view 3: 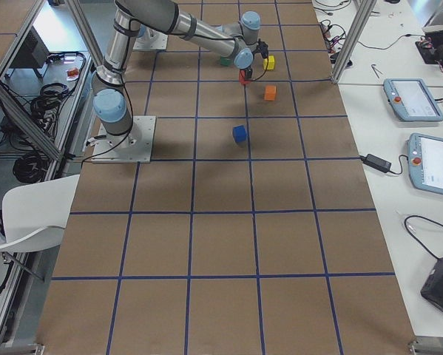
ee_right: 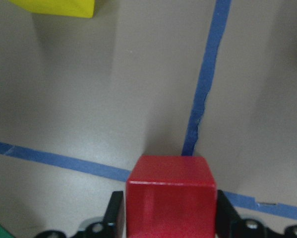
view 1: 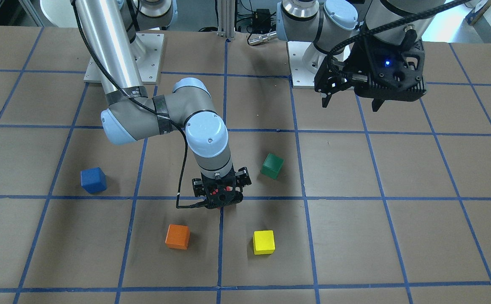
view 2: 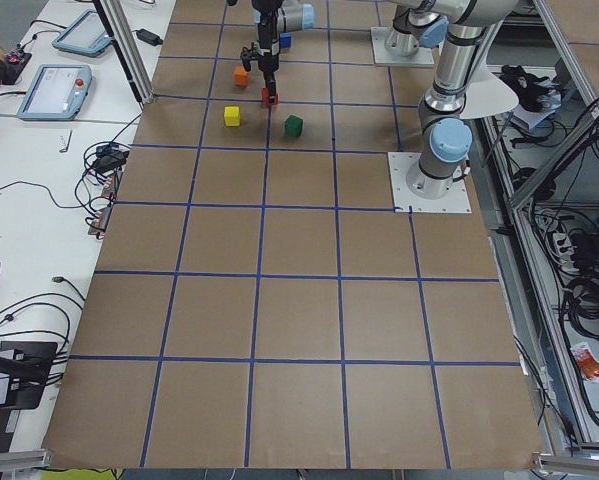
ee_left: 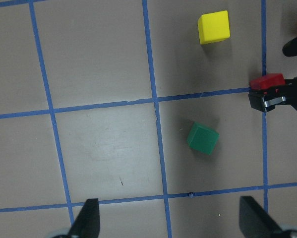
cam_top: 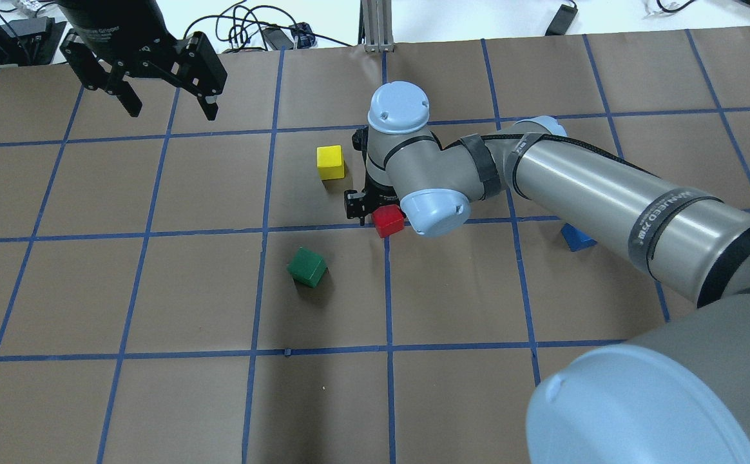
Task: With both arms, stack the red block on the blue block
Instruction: 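Lift the red cube and carry it over the blue cube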
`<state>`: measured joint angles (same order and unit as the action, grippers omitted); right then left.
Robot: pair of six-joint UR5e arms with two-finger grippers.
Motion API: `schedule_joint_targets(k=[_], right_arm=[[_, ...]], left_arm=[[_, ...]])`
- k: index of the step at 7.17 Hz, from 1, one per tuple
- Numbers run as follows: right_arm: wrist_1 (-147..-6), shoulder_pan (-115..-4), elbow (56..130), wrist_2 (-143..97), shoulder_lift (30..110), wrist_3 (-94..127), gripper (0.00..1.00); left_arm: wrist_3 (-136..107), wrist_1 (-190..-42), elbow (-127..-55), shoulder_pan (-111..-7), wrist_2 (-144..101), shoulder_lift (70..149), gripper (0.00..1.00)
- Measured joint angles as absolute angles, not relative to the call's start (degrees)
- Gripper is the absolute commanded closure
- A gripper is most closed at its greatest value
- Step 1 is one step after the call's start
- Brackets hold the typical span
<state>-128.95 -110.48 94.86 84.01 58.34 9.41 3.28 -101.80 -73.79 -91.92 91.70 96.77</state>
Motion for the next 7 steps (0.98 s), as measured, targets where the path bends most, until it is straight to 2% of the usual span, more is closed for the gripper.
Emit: schedule_joint_targets(k=[3,5,7], right_arm=[[-127.3,-110.3,94.4,83.9,60.0,10.0,1.00],[-118.5,-107.9,93.4,84.6,66.0,10.2,1.00],[-108.1,-100.7,93.2,86.3,72.6,9.0,1.00]], left_arm=[[3.1,-101.8,-73.8,-92.0,91.5,96.8,0.00],[3.0,-101.7,-73.8,-92.0,91.4,96.8,0.00],[3.0,-101.7,-73.8,-92.0,91.4,96.7,0.00]])
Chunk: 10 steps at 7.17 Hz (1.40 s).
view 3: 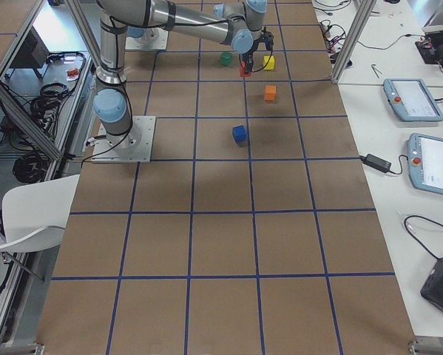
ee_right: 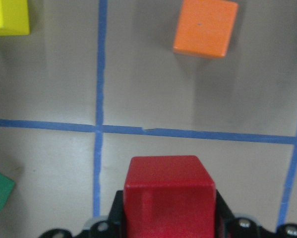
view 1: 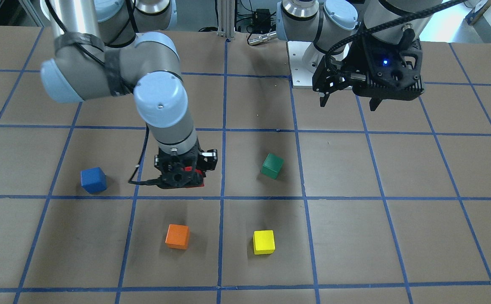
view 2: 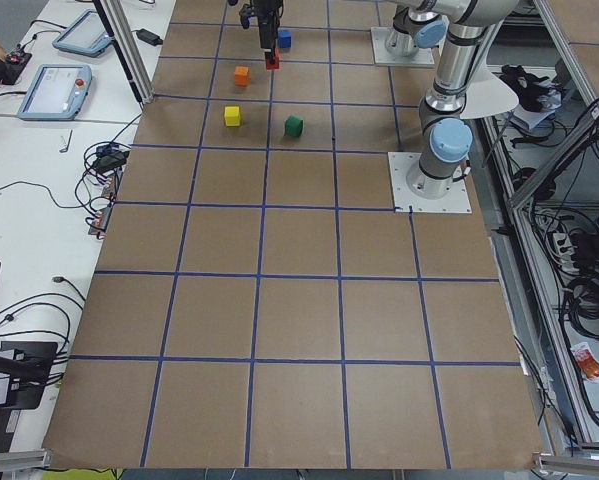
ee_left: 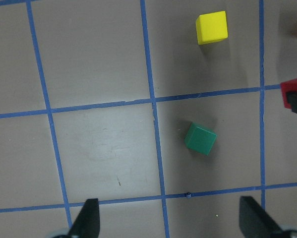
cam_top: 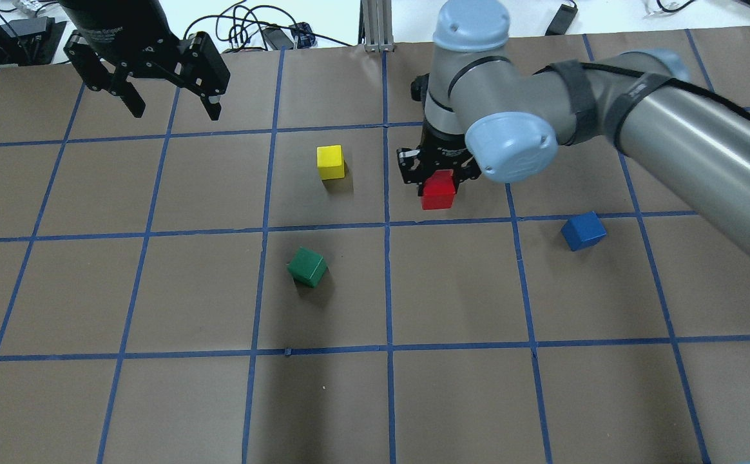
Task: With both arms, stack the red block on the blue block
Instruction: 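Lift the red cube and carry it over the blue cube, then lower the red cube onto the blue cube with the right gripper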
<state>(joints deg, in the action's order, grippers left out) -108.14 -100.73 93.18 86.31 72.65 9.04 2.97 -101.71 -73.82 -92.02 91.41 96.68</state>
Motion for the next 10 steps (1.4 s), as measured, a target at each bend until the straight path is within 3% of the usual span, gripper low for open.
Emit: schedule_joint_targets(k=[6,10], right_arm=[[-103.2,-84.9,100.7,93.2,80.3,-12.6,1.00],[-116.6,-76.3,111.1,92.7,81.0,-28.7,1.00]], left_arm=[[2.9,-101.7,-73.7,-92.1,91.2,96.8,0.00],[2.8,-101.7,-73.9,-92.5,91.2,96.9,0.00]])
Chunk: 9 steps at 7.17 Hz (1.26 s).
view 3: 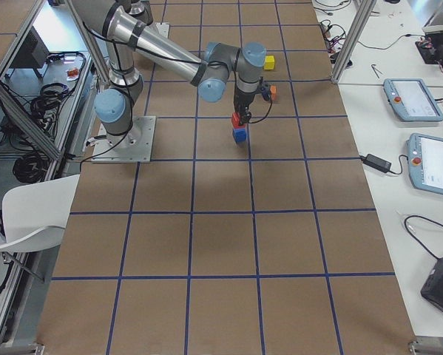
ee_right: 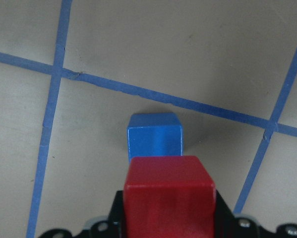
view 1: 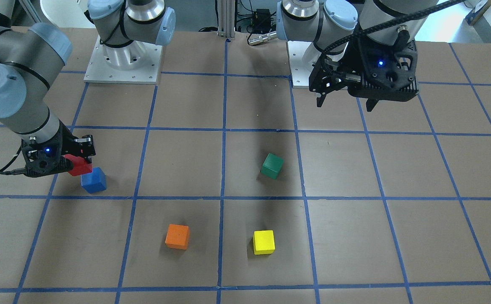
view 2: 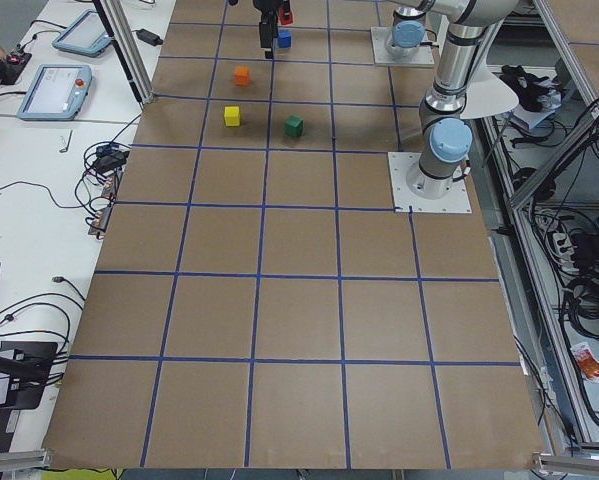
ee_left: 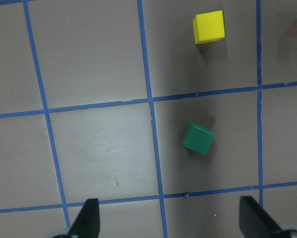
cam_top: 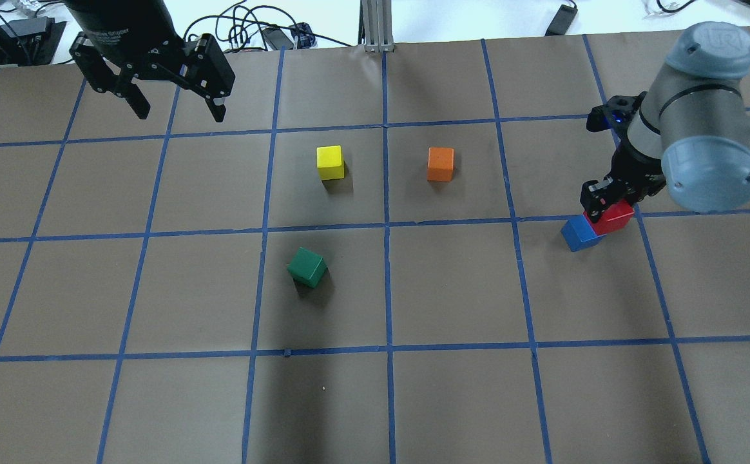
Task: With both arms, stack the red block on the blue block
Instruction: 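Lower the red cube onto the blue cube with the right gripper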
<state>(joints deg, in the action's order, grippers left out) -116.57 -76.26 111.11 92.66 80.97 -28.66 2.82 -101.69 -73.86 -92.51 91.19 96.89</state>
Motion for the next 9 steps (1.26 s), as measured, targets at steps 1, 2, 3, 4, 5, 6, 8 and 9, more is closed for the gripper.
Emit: schedule_joint_targets(k=[1,2,3,4,5,6,8,9], right_arm=[[-118.7,-75.9,113.0,92.4,81.3,-29.5,1.00],[-119.9,-75.9,114.2,91.9,81.5,-29.9,1.00],[-120.9,-75.9,114.9,91.2,81.6,-30.2,1.00],[-121.8,-75.9,115.3,90.7,81.4,-30.2,1.00],[-122.7,-75.8,115.6,90.5,81.2,-30.2,1.00],[-124.0,-75.8,115.8,90.4,81.1,-30.2,1.00],[-126.1,-75.9,115.9,90.3,81.0,-30.2,1.00],[-126.4,-75.9,116.0,90.3,80.8,-30.2,1.00]], left_arm=[[2.8,-101.7,-73.8,-92.5,91.2,96.8,0.00],[2.9,-101.7,-73.8,-92.5,91.2,96.8,0.00],[2.9,-101.7,-73.8,-92.5,91.2,96.8,0.00],[2.9,-101.7,-73.8,-92.5,91.3,96.8,0.00],[2.9,-101.7,-73.8,-92.5,91.3,96.8,0.00],[2.9,-101.7,-73.8,-92.5,91.3,96.9,0.00],[2.9,-101.7,-73.8,-92.5,91.2,96.9,0.00],[2.9,-101.7,-73.7,-92.5,91.2,96.9,0.00]])
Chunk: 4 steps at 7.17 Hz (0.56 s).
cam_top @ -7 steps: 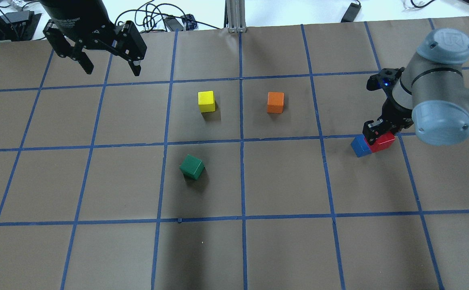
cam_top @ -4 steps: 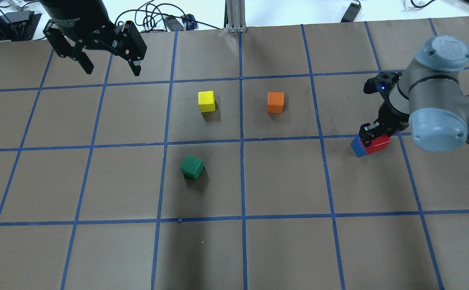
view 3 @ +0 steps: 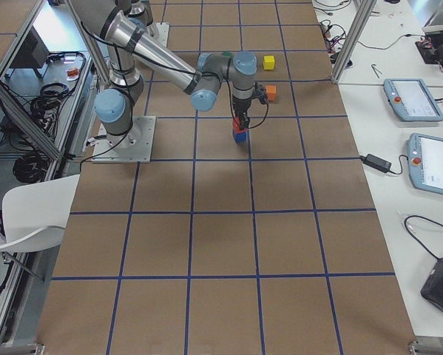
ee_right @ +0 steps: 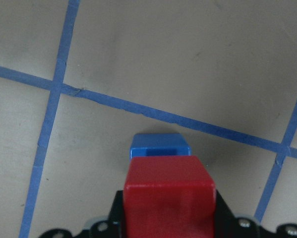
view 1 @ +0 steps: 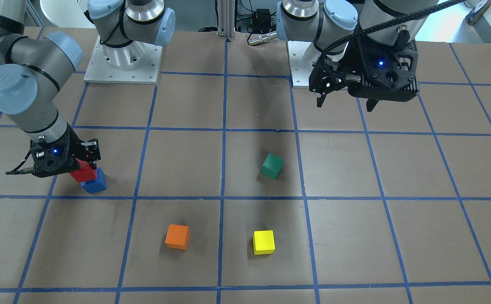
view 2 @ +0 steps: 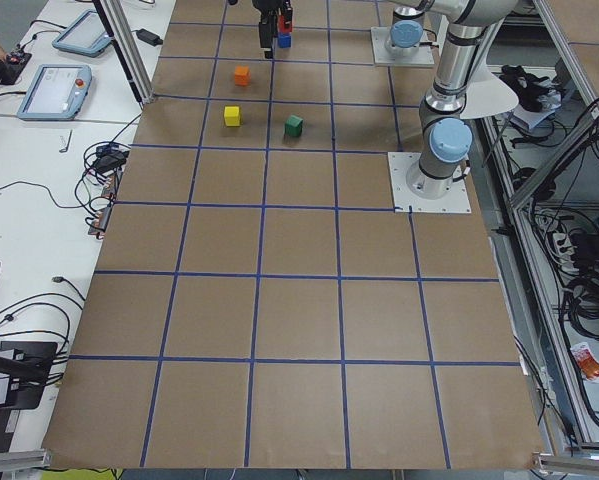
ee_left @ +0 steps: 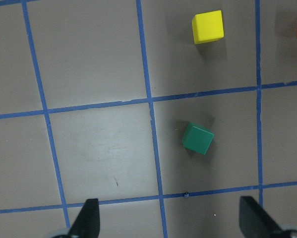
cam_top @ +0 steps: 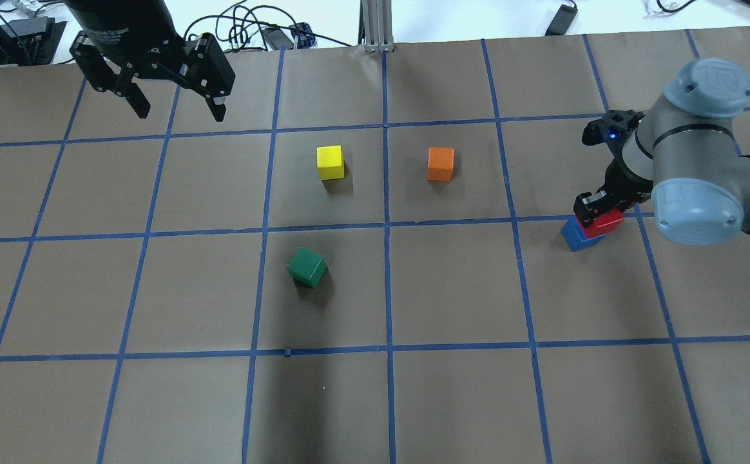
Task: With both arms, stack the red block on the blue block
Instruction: 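Lower the red cube onto the blue cube with the right gripper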
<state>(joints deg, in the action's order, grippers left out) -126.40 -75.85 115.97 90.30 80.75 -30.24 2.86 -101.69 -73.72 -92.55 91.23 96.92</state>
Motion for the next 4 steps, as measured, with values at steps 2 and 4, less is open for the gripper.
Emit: schedule_joint_targets(k=[2,4], right_arm=[[-126.5,-75.8,116.1,90.3,79.9,-30.2,1.00],[-126.6,-75.8,116.1,90.3,79.7,-30.2,1.00]], left_arm=[[2.8,-101.7,-73.7,-92.5,91.2,97.0,0.00],[2.9,-101.7,-73.6,-92.5,91.2,97.0,0.00]])
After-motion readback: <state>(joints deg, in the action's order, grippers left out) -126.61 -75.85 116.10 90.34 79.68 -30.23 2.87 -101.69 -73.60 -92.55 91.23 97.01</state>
